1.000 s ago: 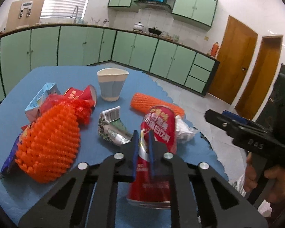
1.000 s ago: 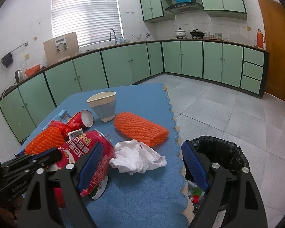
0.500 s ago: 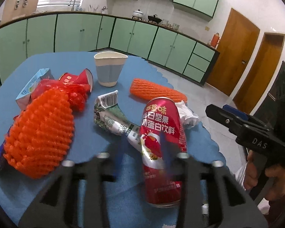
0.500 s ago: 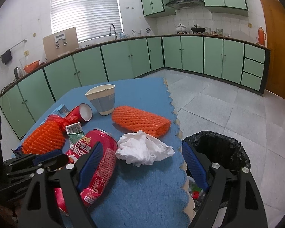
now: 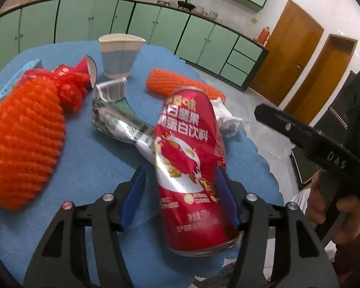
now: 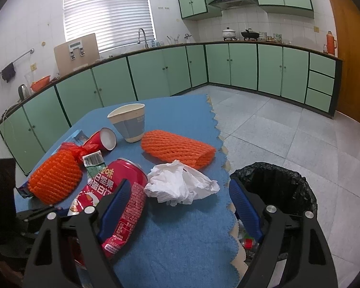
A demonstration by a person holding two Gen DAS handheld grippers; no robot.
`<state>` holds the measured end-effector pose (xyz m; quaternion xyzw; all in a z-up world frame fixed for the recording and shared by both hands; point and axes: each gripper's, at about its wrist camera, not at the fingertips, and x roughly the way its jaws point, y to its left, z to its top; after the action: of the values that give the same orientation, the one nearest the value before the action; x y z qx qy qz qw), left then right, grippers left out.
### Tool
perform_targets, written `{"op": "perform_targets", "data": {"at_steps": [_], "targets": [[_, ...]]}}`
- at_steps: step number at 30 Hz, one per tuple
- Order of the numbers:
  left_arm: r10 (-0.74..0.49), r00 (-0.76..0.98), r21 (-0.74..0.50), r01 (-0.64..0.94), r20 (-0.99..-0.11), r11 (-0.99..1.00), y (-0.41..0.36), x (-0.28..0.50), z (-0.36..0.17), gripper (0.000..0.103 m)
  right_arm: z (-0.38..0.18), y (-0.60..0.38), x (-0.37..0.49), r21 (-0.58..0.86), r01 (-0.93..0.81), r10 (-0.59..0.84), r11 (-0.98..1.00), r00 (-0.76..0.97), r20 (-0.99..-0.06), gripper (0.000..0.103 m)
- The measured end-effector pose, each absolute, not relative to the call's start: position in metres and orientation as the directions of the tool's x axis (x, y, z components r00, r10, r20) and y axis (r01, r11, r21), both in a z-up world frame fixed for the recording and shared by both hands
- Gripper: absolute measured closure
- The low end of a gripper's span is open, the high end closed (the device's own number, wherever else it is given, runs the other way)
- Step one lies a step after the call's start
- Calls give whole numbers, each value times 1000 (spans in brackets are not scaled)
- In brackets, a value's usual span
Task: Collect trash
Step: 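Lift the red can with the left tool while the right tool grasps the white tissue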
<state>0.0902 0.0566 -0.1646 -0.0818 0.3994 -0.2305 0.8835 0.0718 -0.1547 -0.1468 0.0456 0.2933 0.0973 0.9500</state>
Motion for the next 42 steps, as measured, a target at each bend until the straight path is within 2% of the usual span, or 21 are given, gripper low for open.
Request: {"op": "perform_targets", "data": {"at_steps": [1,3,6,16,21,42], "targets": [[-481,567,-337,345,-669,876,56,91,-166,50,-146,-155,72,144,-156,210,977,810,-548,21],[-497,560,-346,360,-662,867,54,91,-167,61,-146,-156,72,145,-152,207,978,811,-547,21],[-493,569,-325,376,-658,868,50,87,-166,68,-146,-157,73,145,-148,204,978,811,-548,21],[-470,628,-283,380,-620,881,53,80,-152,80,-145,-156,72,147,-143,201,979,814,-545,21],[-456,663,-261,377,-594,889,59,77,-140,89,-146,-157,73,150,-140,200,979,813,-547,21],[-445,669,-240,380,-596,893,53,80,-142,92,-161,-163,77,177,-136,216,975,780,-588,22]]}}
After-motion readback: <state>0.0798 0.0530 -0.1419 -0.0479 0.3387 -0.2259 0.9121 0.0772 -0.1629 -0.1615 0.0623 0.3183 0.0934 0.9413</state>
